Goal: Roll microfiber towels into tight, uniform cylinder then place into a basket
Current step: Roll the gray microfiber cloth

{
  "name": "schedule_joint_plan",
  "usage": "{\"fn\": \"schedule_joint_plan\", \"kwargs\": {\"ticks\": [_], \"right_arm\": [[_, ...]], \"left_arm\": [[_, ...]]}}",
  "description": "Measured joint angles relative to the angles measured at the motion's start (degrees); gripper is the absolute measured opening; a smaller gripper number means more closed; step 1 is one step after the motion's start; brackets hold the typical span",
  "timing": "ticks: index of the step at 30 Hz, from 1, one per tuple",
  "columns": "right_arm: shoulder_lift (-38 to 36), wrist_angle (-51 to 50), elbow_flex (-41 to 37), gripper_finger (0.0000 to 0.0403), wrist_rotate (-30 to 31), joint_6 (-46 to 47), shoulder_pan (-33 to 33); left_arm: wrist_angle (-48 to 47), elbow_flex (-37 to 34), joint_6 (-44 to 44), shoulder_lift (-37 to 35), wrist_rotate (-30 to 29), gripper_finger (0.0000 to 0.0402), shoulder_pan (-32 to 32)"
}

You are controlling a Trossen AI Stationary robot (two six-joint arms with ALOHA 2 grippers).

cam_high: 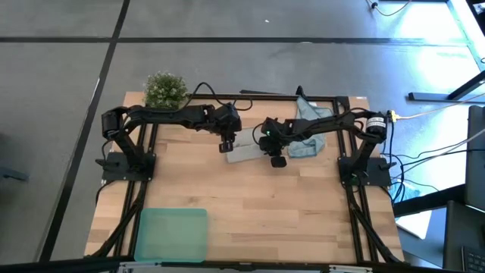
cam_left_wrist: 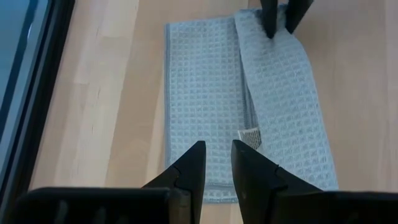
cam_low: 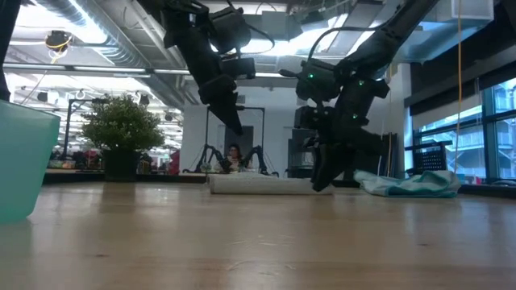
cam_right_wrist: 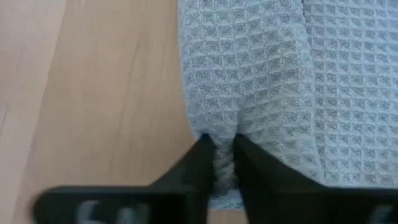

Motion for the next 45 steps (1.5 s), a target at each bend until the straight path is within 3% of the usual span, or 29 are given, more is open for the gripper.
{"fn": "schedule_joint_plan", "kwargs": {"ticks": [2, 5, 20, 26, 33, 38, 45], "right_arm": [[0.02, -0.14, -0.02, 0.0022, -0.28, -0.02, 0.0], [0.02, -0.37, -0.04, 0.0018, -1.57, 0.92, -0.35], [0.48, -11.4, 6.12, 0.0013, -29.98, 12.02, -9.57], [1.09, -11.37, 6.62, 0.0013, -38.22, 20.57, -13.91], [5.61, -10.3, 6.64, 0.0013, -53.74, 27.32, -18.71], [8.64, -10.26, 6.64, 0.0013, -55.76, 31.3, -20.76], [8.76, -10.13, 6.67, 0.0013, -51.53, 37.92, -22.87]], "left_arm": [[-0.05, 0.0, -0.04, 0.0, 0.0, 0.0072, -0.01], [-0.05, 0.0, -0.04, 0.0, 0.0, 0.0072, -0.02], [-0.12, 0.0, 0.13, -0.04, -0.02, 0.0072, -0.02], [-0.12, 0.0, 0.13, -0.04, -0.03, 0.0072, -0.04], [-0.36, 0.0, 0.15, -0.04, -0.03, 0.0072, -0.09], [-2.17, 0.0, 0.57, -0.04, -0.04, 0.0072, -0.44], [-2.98, 0.0, 0.59, -0.04, -0.04, 0.0072, -0.46]]}}
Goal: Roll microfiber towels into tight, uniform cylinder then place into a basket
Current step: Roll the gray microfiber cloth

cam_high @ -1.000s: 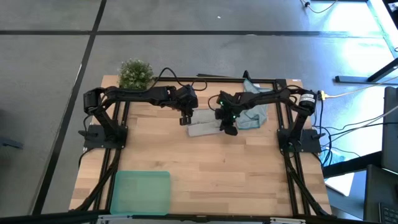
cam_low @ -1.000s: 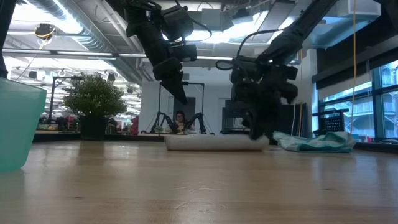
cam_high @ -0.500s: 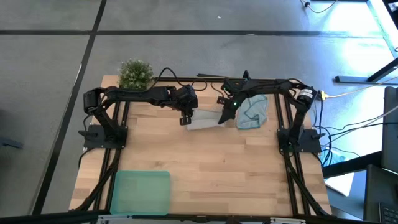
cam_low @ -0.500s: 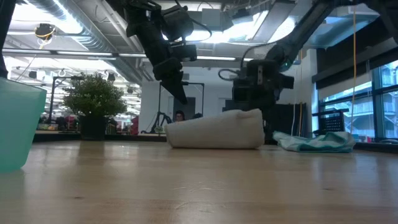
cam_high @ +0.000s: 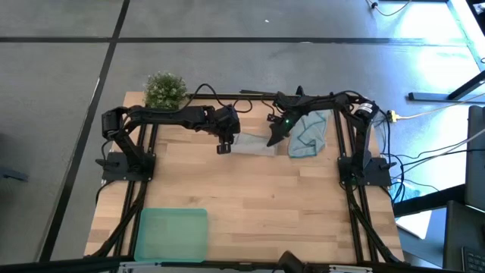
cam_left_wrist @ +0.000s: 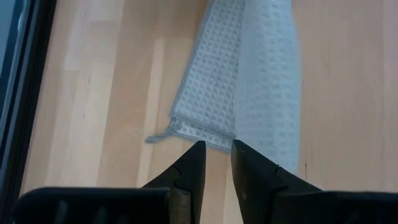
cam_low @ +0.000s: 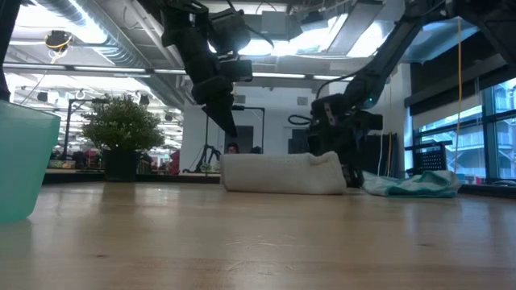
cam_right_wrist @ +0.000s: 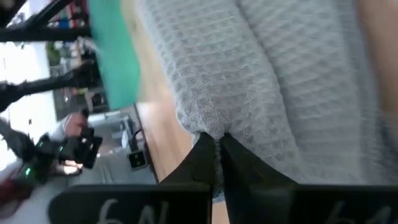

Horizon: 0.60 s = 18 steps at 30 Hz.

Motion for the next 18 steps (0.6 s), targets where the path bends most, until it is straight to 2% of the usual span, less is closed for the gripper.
{"fn": "schedule_joint_plan", "kwargs": {"ticks": [7, 14, 18], "right_arm": [[-0.02, -0.4, 0.02, 0.0013, 7.93, 6.52, -1.49], [-0.02, -1.4, 0.02, 0.0013, 12.21, 6.87, -1.54], [-0.09, -1.39, 0.02, 0.0013, 12.35, 6.81, -1.54]], "left_arm": [[-0.04, 0.0, 0.0, 0.0, 0.0, 0.0072, 0.0], [2.1, -0.06, 0.35, 0.25, 0.06, 0.0072, -0.53], [7.49, -0.89, 3.64, 2.53, 3.61, 0.0072, -1.06]]}}
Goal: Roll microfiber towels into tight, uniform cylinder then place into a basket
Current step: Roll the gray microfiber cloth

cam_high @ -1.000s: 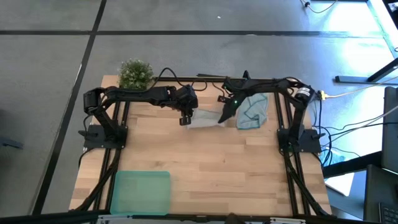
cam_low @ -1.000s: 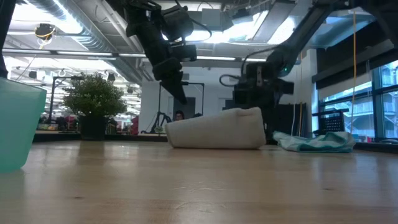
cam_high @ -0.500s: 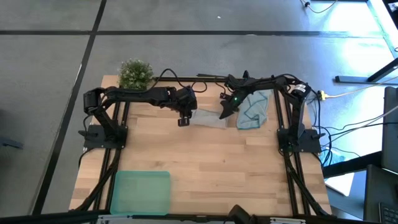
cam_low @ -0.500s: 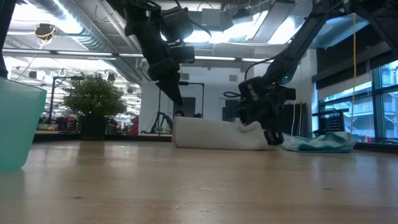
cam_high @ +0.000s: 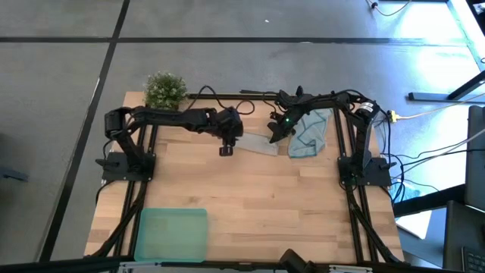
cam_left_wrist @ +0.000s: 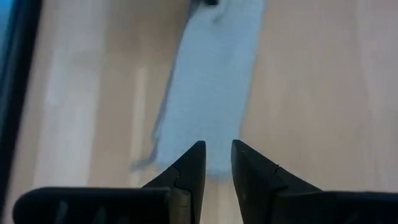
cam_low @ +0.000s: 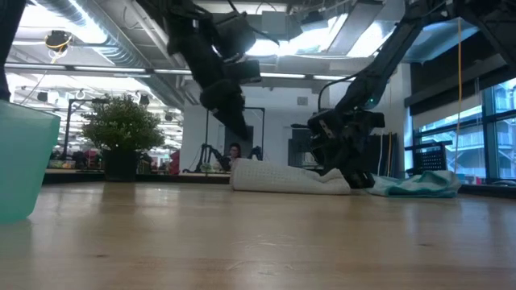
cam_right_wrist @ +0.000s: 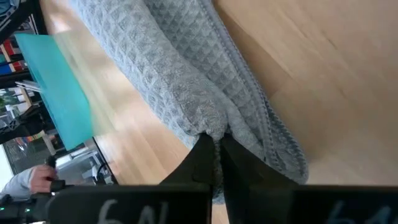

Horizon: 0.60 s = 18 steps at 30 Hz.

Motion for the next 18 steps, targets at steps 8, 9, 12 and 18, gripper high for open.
{"fn": "schedule_joint_plan", "kwargs": {"ticks": [8, 9, 12, 18], "right_arm": [[-0.02, 0.02, 0.0, 0.0013, 0.21, -0.39, 0.0], [-0.02, 0.03, 0.0, 0.0013, 0.22, -0.45, 0.03], [-0.02, 0.01, 0.0, 0.0013, 0.39, -0.43, 0.07], [-0.02, 0.03, 0.02, 0.0014, 0.61, -2.09, 0.07]], "left_arm": [[6.58, -0.07, 2.39, 7.43, -1.47, 0.0072, 0.69], [7.38, -0.07, 2.37, 8.3, -1.49, 0.0072, 0.92], [8.16, -0.16, 2.35, 10.42, -1.51, 0.0072, 1.62], [8.74, 0.07, 2.37, 13.78, -1.43, 0.0072, 2.06]]}}
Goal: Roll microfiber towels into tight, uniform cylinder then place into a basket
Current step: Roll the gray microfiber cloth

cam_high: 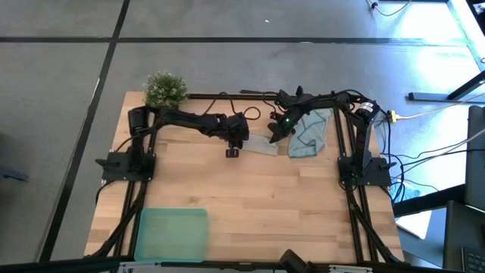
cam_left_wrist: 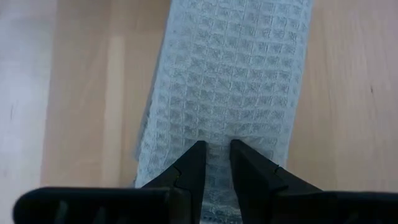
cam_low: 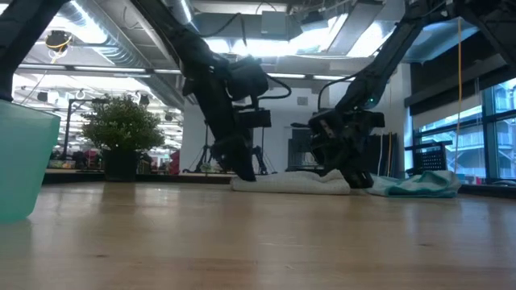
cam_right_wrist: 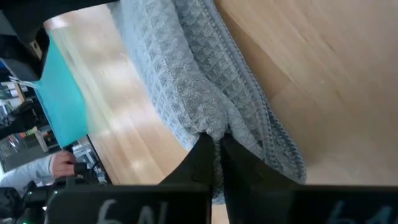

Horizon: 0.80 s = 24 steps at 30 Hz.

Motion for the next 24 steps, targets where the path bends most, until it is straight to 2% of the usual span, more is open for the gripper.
{"fn": "schedule_joint_plan", "kwargs": {"ticks": [6, 11, 17, 24], "right_arm": [[-0.4, -0.36, 0.0, 0.0029, 0.14, -2.17, -0.39], [-3.53, -0.75, 0.0, 0.0041, 1.48, -2.34, -1.9], [-9.81, -1.29, 0.0, 0.0043, 9.08, -2.36, -3.23], [-17.31, -4.02, 0.0, 0.0044, 12.58, -3.79, -3.85]], "left_arm": [[0.46, 0.08, -0.04, 1.07, -0.01, 0.0072, 0.04], [0.01, 0.03, -0.04, 1.18, 0.38, 0.0072, 0.26], [-0.73, 0.03, -0.17, 1.27, 0.58, 0.0072, 0.33], [-1.14, 0.01, -0.46, 1.33, 1.83, 0.0072, 0.31]]}}
